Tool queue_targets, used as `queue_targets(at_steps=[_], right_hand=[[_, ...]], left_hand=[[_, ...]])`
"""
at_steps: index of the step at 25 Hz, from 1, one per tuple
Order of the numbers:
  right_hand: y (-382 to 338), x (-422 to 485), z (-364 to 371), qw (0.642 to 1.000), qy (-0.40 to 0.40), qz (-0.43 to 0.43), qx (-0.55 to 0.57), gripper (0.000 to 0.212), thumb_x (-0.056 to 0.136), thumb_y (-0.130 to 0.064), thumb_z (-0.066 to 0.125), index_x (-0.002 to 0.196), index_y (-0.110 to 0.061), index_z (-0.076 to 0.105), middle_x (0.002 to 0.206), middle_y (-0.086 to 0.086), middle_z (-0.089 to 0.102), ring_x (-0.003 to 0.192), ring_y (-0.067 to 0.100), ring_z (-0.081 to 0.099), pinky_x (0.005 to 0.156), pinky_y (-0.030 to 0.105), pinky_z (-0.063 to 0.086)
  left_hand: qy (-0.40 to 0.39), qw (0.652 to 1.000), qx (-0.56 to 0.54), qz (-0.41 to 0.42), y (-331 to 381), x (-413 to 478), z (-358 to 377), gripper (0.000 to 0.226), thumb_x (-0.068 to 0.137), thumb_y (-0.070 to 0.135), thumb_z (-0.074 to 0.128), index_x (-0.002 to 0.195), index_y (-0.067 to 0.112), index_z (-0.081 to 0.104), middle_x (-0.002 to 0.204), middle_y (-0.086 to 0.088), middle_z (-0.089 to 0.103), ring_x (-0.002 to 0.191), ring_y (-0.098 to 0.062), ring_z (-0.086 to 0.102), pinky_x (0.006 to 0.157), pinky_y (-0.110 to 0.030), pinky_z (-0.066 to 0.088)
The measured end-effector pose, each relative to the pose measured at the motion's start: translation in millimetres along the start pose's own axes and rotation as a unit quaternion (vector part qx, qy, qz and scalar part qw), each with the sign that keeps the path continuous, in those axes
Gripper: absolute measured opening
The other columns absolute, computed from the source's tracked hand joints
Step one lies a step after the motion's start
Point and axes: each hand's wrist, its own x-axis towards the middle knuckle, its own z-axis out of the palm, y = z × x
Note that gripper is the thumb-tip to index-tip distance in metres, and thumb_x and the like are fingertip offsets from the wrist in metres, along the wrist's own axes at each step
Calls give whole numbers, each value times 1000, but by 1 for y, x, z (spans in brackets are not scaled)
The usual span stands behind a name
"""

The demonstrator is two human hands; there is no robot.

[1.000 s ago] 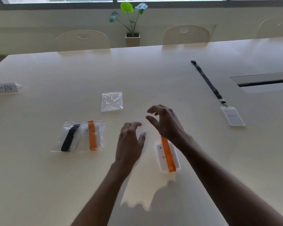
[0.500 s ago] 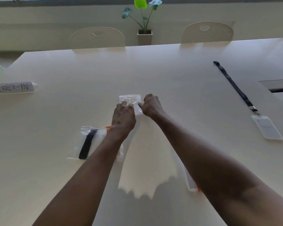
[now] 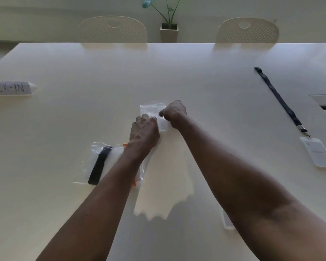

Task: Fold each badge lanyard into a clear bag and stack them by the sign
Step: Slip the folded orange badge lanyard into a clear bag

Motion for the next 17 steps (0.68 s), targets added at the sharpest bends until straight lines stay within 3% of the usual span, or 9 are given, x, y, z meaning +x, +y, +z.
queue_targets(at_steps=[2,5,7,10,13,15,17], right_hand=[[2,3,0,999,-18,-3,40,45,77,-20,84,116,-7,67,113,9,72,97,29,70,67,28,52],[2,-9,-8,992,-63,-17,108,17,82,-13,80,90,-3,68,92,12,72,73,23,64,56,25,48],[-1,-25,-20,983,-92,-39,156,17,89,-5,74,78,-8,62,84,13,71,66,20,66,57,28,54],[-5,-62,-39,965,-96,-98,222,21,89,1,74,79,-8,59,74,12,69,62,21,69,64,34,61],[0,-110,-58,965,0,-216,147,15,84,-4,75,77,-11,63,71,8,70,63,19,67,60,38,59],[16,-148,-71,951,64,-295,69,16,83,-11,74,75,-17,62,74,0,70,66,16,69,58,30,54],[38,-184,-79,934,97,-344,17,17,85,-13,74,78,-20,60,78,-3,70,69,14,68,61,30,54]], left_hand=[[4,1000,-14,1,1,-3,-3,24,104,18,50,120,4,62,122,-20,59,113,-38,57,88,-42,45],[47,998,-49,0,3,-7,-14,33,105,20,52,132,3,61,126,-21,61,116,-38,58,95,-45,48],[102,992,-71,-3,6,-10,-27,33,105,21,52,130,2,62,125,-23,62,116,-39,59,95,-47,50],[181,969,-166,-20,12,-15,-54,33,106,25,51,120,-1,66,118,-24,67,112,-38,63,91,-44,53],[188,915,-348,-81,20,-30,-85,43,105,42,51,89,5,67,85,-10,71,88,-29,70,74,-36,51],[122,842,-509,-131,27,-50,-105,51,101,54,53,92,6,69,83,-9,74,81,-28,74,71,-41,61],[28,769,-617,-164,34,-72,-115,53,98,53,60,102,2,71,90,-14,76,79,-29,76,67,-37,64]])
